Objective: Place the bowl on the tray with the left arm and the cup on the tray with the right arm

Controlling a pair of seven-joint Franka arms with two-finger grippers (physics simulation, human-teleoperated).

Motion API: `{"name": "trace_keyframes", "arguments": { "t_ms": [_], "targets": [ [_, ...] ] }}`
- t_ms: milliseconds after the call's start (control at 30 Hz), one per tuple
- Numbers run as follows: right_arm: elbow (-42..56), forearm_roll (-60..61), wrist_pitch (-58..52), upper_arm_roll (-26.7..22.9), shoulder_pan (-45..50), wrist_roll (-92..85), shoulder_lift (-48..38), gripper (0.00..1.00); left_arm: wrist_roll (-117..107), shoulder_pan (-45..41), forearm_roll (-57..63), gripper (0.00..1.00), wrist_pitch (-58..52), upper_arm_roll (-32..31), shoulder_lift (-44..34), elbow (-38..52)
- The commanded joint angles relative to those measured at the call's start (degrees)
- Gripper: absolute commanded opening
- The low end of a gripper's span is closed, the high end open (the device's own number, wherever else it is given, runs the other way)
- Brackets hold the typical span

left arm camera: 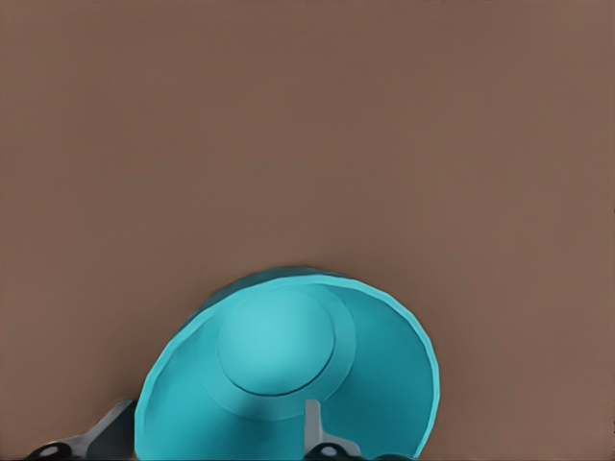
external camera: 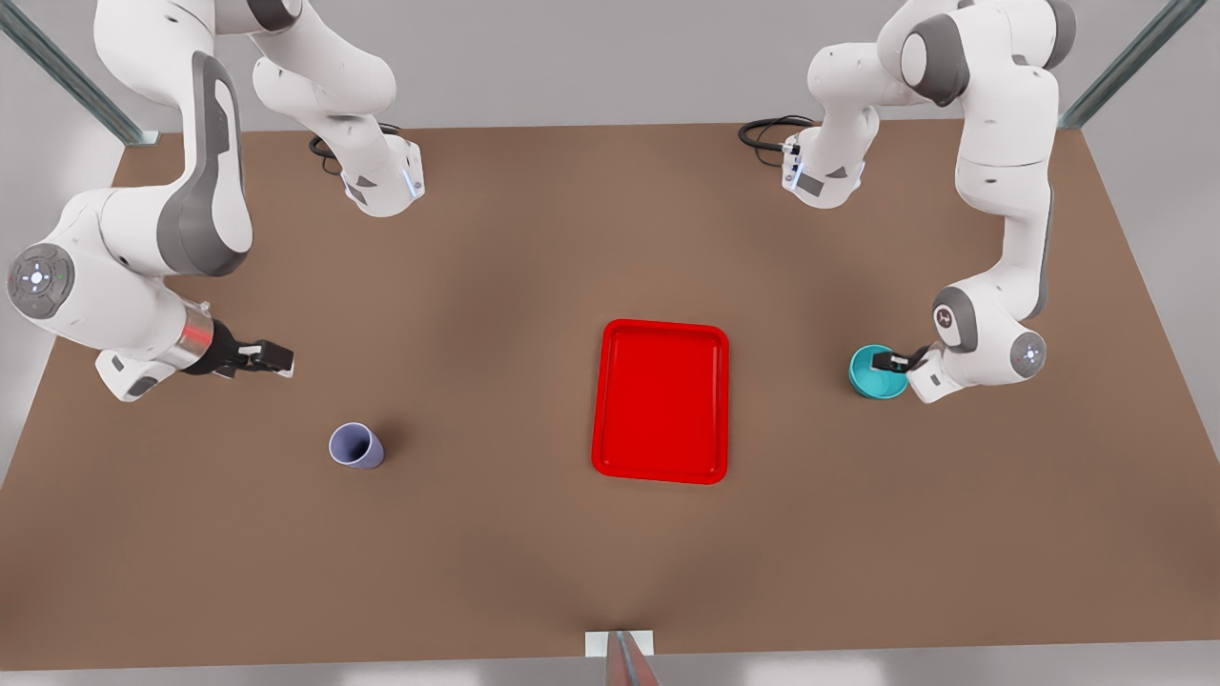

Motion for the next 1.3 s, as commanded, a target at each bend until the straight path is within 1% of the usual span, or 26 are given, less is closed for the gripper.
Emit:
{"name": "trace_keyframes", "arguments": {
  "t_ms": [0, 67, 133, 367, 433, 533, 567, 600, 667, 700, 733, 767, 833, 867, 933, 967, 1067, 1233, 1267],
  "targets": [
    [0.0, 0.0, -0.1, 0.0, 0.0, 0.0, 0.0, 1.00, 0.0, 0.0, -0.3, 0.31, 0.1, 0.0, 0.0, 0.0],
    [0.0, 0.0, -0.4, 0.0, 0.0, 0.0, 0.0, 1.00, -0.3, 0.0, -0.3, 0.25, 0.1, 0.0, 0.0, 0.4],
    [0.0, 0.0, -0.4, 0.0, -0.5, 0.0, 0.0, 1.00, -0.4, 0.0, -0.3, 0.21, 0.1, 0.0, 0.7, 0.9],
    [0.0, 0.0, -0.4, 0.0, -0.5, 0.0, 0.0, 1.00, -2.7, 0.0, -0.3, 0.21, -0.6, 0.0, 1.3, 2.6],
    [0.0, 0.0, -0.4, 0.0, -0.5, 0.0, 0.0, 1.00, -5.4, 0.0, -0.3, 0.21, -0.9, -0.9, 1.1, 3.2],
    [0.0, 0.0, -0.4, 0.0, -0.5, 0.0, 0.0, 1.00, -5.8, 0.0, -1.9, 0.21, -0.9, -1.0, 1.1, 3.3],
    [0.0, 0.0, -0.4, 0.0, -0.5, 0.0, 0.0, 1.00, -7.6, -0.7, -4.6, 0.21, -1.6, -1.7, 0.8, 5.0],
    [0.0, 0.1, -0.4, 0.0, -0.5, 0.0, 0.0, 1.00, -12.9, -4.4, -5.5, 0.21, -3.9, -1.6, -0.3, 7.5],
    [0.0, 0.1, -0.4, 0.0, -0.5, 0.0, 0.0, 1.00, -29.8, -12.7, -5.5, 0.21, -4.7, -1.6, -1.4, 11.8],
    [0.0, 0.1, -0.8, 0.0, -0.5, 0.0, 0.0, 1.00, -36.3, -15.7, -5.4, 0.21, -5.9, -1.6, -0.5, 14.7],
    [0.0, 0.1, -0.8, 0.0, -0.5, 0.0, 0.0, 1.00, -41.9, -17.9, -5.4, 0.21, -8.1, -1.5, 2.5, 19.8],
    [0.0, 0.1, -0.8, 0.0, -0.5, 0.0, 0.0, 1.00, -45.6, -18.6, -5.4, 0.21, -9.6, -1.6, 3.9, 22.0],
    [0.0, 0.3, -0.8, 0.0, -0.5, 0.0, 0.0, 1.00, -57.1, -24.5, -5.4, 0.21, -12.0, -1.7, 3.3, 21.8],
    [0.0, 0.4, -0.9, 0.0, -0.5, 0.0, 0.0, 1.00, -59.7, -25.0, -5.5, 0.21, -12.7, -3.1, 2.4, 21.5],
    [0.0, 0.4, -0.9, 0.0, -0.5, 0.0, 0.0, 1.00, -61.0, -26.3, -5.5, 0.21, -14.5, -6.0, 0.2, 18.3],
    [0.0, 0.4, -0.9, 0.0, -0.5, 0.0, 0.0, 1.00, -61.0, -27.5, -5.7, 0.21, -12.9, -7.0, 0.6, 17.4],
    [0.0, 0.4, -0.9, 0.0, -0.5, 0.0, 0.0, 1.00, -60.9, -29.2, -10.0, 0.21, -8.5, -7.4, 1.1, 14.9],
    [0.0, 0.4, -0.9, 0.0, -0.6, 0.0, 0.0, 1.00, -60.0, -30.8, -10.3, 0.21, -5.6, -8.1, 2.2, 12.9],
    [0.0, 0.4, -0.9, 0.0, -0.6, 0.0, 0.0, 1.00, -59.9, -30.8, -10.3, 0.31, -4.9, -8.1, 2.9, 12.9]
  ]
}}
